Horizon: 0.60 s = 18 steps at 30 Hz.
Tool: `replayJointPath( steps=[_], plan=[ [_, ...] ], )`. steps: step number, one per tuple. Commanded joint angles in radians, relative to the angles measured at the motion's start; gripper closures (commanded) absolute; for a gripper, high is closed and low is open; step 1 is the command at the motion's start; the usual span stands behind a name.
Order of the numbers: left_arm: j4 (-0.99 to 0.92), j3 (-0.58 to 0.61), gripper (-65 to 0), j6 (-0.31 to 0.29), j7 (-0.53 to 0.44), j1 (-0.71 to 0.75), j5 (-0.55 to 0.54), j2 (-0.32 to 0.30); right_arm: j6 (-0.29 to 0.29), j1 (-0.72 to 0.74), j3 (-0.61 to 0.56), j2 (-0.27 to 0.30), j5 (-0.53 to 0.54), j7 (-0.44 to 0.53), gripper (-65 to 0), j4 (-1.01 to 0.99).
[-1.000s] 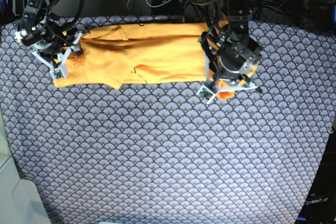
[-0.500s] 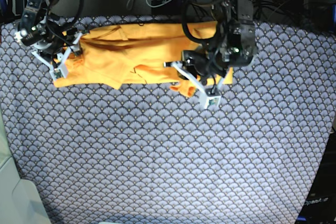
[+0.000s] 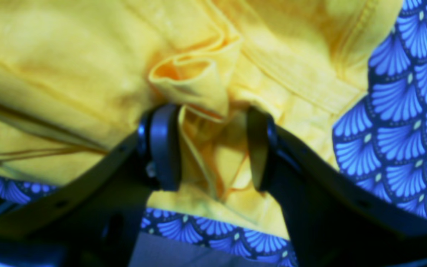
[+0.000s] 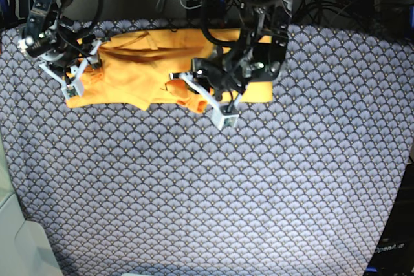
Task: Fold the T-shirt properly
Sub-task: 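Fold the held end with the left gripper toward the right gripper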
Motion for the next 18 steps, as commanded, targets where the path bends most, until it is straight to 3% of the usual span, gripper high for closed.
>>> replayJointPath(
  steps=[1, 5, 18],
  plan=[
    [0.018, 0.003, 0.0, 0.001, -0.017, -0.012, -0.019, 0.010, -0.001, 0.003, -0.002, 0.001, 0.003, 0.004, -29.2, 0.004],
    [0.018, 0.005, 0.0, 0.047, -0.017, -0.013, -0.022, 0.010, -0.001, 0.003, -0.002, 0.001, 0.003, 0.004, -29.2, 0.004],
    [0.017, 0.094, 0.0, 0.053, -0.017, -0.035, -0.022, 0.010, -0.001, 0.009, -0.022, 0.001, 0.003, 0.004, -29.2, 0.004]
  ],
)
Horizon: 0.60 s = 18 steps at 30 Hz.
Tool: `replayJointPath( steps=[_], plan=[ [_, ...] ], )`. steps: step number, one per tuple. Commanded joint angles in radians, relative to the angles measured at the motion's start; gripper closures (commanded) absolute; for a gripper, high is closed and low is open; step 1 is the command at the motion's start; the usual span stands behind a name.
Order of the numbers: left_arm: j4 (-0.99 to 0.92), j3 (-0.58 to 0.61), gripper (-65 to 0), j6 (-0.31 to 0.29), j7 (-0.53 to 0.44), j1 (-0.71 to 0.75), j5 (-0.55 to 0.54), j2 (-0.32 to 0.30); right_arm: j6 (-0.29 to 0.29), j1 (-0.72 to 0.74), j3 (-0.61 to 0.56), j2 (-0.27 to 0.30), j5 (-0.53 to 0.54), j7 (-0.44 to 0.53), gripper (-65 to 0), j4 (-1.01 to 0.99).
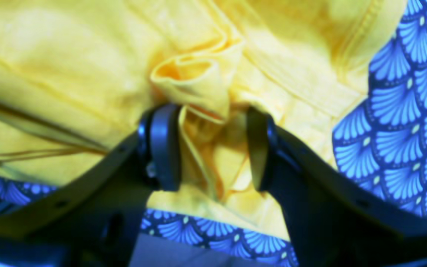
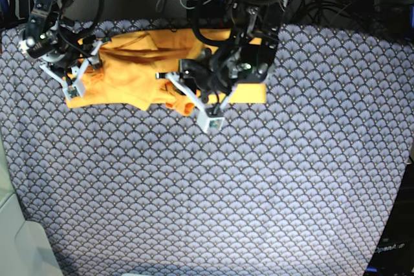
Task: Fold the T-shirt properly
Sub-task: 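Fold the held end with the left gripper toward the right gripper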
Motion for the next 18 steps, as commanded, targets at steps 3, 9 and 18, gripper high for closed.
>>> replayJointPath(
  steps=[3, 9, 18],
  plan=[
    [0.017, 0.003, 0.0, -0.001, -0.007, -0.011, -0.014, 0.010, -0.001, 0.006, -0.014, 0.002, 0.007, 0.004, -29.2, 0.004],
    [0.031, 0.006, -15.1, -0.008, 0.003, -0.007, -0.014, 0.010, -0.001, 0.006, -0.014, 0.003, 0.007, 0.004, -29.2, 0.004],
    [0.129, 0.063, -30.1, -0.109, -0.115, -0.023, -0.244, -0.068, -0.001, 0.001, -0.015, 0.005, 0.007, 0.004, -29.2, 0.004]
  ],
)
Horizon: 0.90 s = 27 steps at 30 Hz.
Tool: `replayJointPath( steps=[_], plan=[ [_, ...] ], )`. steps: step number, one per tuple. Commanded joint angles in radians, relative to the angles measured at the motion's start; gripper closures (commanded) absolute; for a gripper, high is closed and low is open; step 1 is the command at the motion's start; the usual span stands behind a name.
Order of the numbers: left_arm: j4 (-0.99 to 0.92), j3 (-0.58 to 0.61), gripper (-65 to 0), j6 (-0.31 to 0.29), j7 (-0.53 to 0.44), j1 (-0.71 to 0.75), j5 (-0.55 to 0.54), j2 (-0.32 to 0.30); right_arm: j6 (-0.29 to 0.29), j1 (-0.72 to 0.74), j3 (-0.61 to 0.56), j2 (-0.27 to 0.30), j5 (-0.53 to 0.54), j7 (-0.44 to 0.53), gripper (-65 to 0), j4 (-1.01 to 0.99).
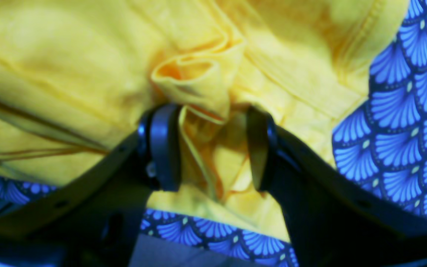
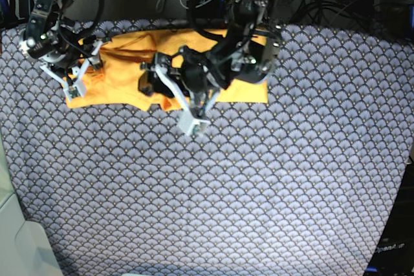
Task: Fold the T-shirt properly
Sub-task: 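Fold the held end with the left gripper toward the right gripper, then release the folded end and reposition both grippers at the bundle edges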
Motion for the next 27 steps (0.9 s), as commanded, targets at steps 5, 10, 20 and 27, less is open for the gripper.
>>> replayJointPath(
  steps=[5, 10, 20, 27],
  plan=[
    [0.061, -0.051, -30.2, 0.005, -0.010, -0.019, -0.073, -0.076, -0.001, 0.002, -0.007, 0.001, 0.009, 0.001, -29.2, 0.004],
    [0.007, -0.099, -30.3, 0.070, -0.024, 0.036, -0.082, -0.175, -0.001, 0.006, 0.000, 0.008, 0.009, -0.006, -29.3, 0.013],
    [0.003, -0.251, -30.4, 0.073, -0.030, 0.133, -0.081, -0.238, -0.001, -0.011, 0.004, 0.022, 0.008, -0.011, -29.4, 0.093],
    [-0.098, -0.265, -30.4, 0.071, -0.036, 0.102, -0.070, -0.241, -0.001, -0.021, 0.026, 0.022, 0.009, -0.071, -29.4, 0.212]
  ],
)
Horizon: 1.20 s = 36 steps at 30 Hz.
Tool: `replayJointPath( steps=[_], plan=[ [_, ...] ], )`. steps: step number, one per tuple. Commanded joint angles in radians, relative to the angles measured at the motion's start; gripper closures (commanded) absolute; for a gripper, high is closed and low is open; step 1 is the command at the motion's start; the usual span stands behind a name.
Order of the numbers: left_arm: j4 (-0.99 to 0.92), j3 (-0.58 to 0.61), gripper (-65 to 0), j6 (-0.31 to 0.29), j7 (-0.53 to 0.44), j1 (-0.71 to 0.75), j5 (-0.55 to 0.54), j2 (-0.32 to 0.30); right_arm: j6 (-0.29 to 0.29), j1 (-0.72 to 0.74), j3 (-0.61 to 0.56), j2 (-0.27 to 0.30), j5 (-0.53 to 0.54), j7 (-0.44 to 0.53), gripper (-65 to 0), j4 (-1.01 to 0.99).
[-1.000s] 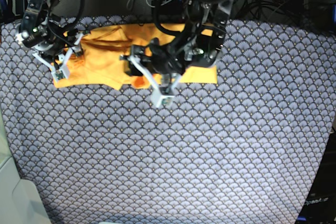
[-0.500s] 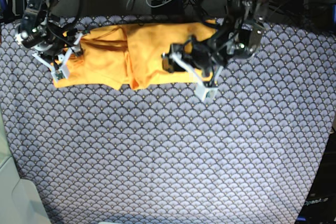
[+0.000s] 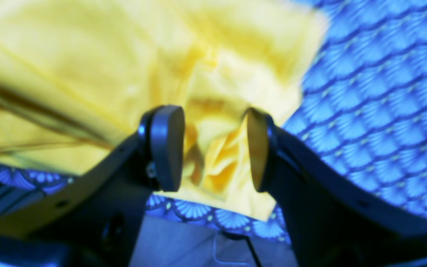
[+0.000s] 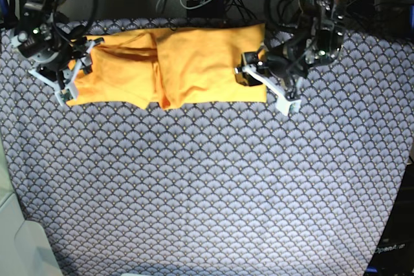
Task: Fold the T-shirt properly
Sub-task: 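Release the folded end and reposition both grippers at the bundle edges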
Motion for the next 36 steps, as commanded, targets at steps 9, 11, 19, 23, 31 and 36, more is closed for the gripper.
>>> replayJointPath(
  steps=[9, 11, 19, 23, 31, 36],
  plan=[
    [-0.101, -0.001, -30.4, -0.006, -0.006, -0.103, -0.010, 0.000, -0.001, 0.080, 0.107, 0.010, 0.007, -0.068, -35.0, 0.013],
    [-0.115, -0.001, -30.4, -0.006, 0.002, -0.126, -0.010, -0.002, -0.001, 0.097, 0.127, 0.010, 0.007, -0.093, -38.6, 0.011],
    [-0.119, -0.002, -30.4, -0.006, 0.005, -0.138, -0.010, -0.002, -0.001, 0.123, 0.131, 0.007, 0.038, -0.106, -44.3, -0.030],
    [-0.119, -0.002, -30.4, -0.006, 0.005, -0.134, -0.010, -0.002, -0.001, 0.152, 0.127, 0.061, 0.165, -0.113, -44.4, -0.178],
    [-0.107, -0.002, -30.4, -0.006, 0.004, -0.105, -0.010, -0.002, -0.001, 0.212, 0.131, 0.156, 0.314, -0.105, -44.4, -0.423],
    [-0.107, -0.002, -30.4, -0.006, 0.005, -0.103, -0.016, -0.002, -0.001, 0.215, 0.131, 0.155, 0.314, -0.109, -44.4, -0.423]
  ],
)
